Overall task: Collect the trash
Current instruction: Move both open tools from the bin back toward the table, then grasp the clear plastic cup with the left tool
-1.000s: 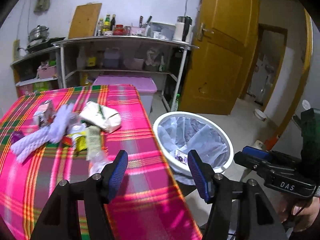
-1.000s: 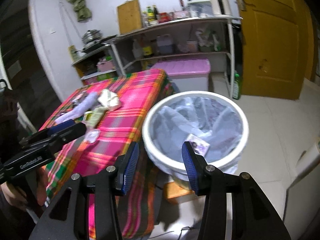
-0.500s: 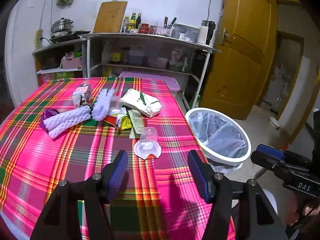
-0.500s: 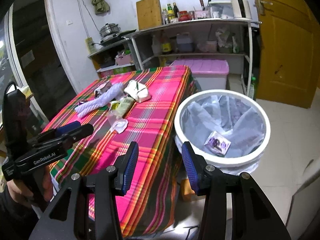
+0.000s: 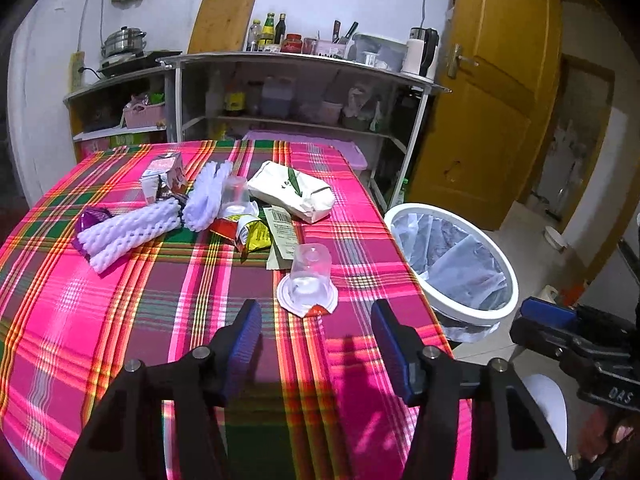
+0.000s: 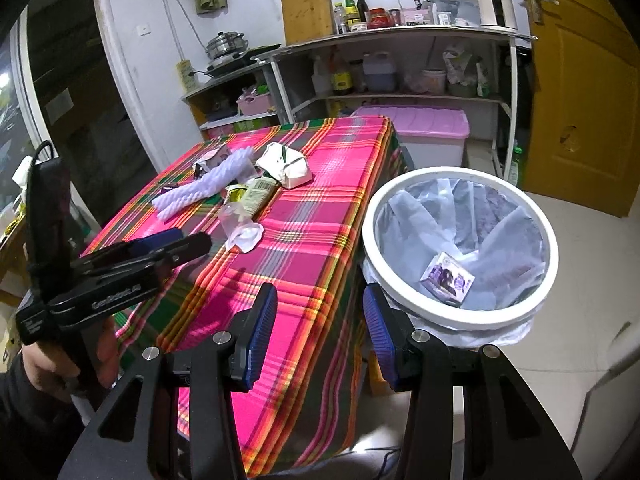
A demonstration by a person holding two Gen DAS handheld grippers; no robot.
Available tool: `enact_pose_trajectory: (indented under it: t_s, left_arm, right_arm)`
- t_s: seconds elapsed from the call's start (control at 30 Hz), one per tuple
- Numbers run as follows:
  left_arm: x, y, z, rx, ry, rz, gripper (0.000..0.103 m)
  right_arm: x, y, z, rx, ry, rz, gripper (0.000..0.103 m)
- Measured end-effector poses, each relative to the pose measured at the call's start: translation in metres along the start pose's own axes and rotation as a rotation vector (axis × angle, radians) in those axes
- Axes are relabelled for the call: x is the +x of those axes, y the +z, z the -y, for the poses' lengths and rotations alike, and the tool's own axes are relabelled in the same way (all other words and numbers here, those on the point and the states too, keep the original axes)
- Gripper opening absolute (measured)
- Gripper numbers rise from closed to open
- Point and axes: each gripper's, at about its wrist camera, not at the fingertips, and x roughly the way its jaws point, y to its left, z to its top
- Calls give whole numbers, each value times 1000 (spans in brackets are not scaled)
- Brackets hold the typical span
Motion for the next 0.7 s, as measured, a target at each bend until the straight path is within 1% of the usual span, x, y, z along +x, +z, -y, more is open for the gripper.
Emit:
enact_pose_trajectory:
  t_s: [0.13, 0.3, 0.37, 0.47, 0.53, 0.7]
  left_arm:
    - [18, 7, -1, 0, 10, -20, 52]
    - [38, 13, 0, 6, 12, -36, 52]
    - [46, 16, -1, 5, 16, -47, 50]
    - [57, 18, -1, -8, 18, -86, 40]
    - [61, 19, -1, -10, 19, -101, 30]
    - [59, 18, -2, -13, 6, -95, 30]
  right_arm:
    - [4, 2, 3, 4, 1, -5, 46]
    - [9, 3, 8, 16, -5, -12, 46]
    - [11, 4, 10, 20, -7, -16, 46]
    - [13, 5, 12, 23, -9, -19, 46]
    - [15, 7, 14, 25, -7, -18, 46]
    - [18, 10, 12, 24, -7, -17, 46]
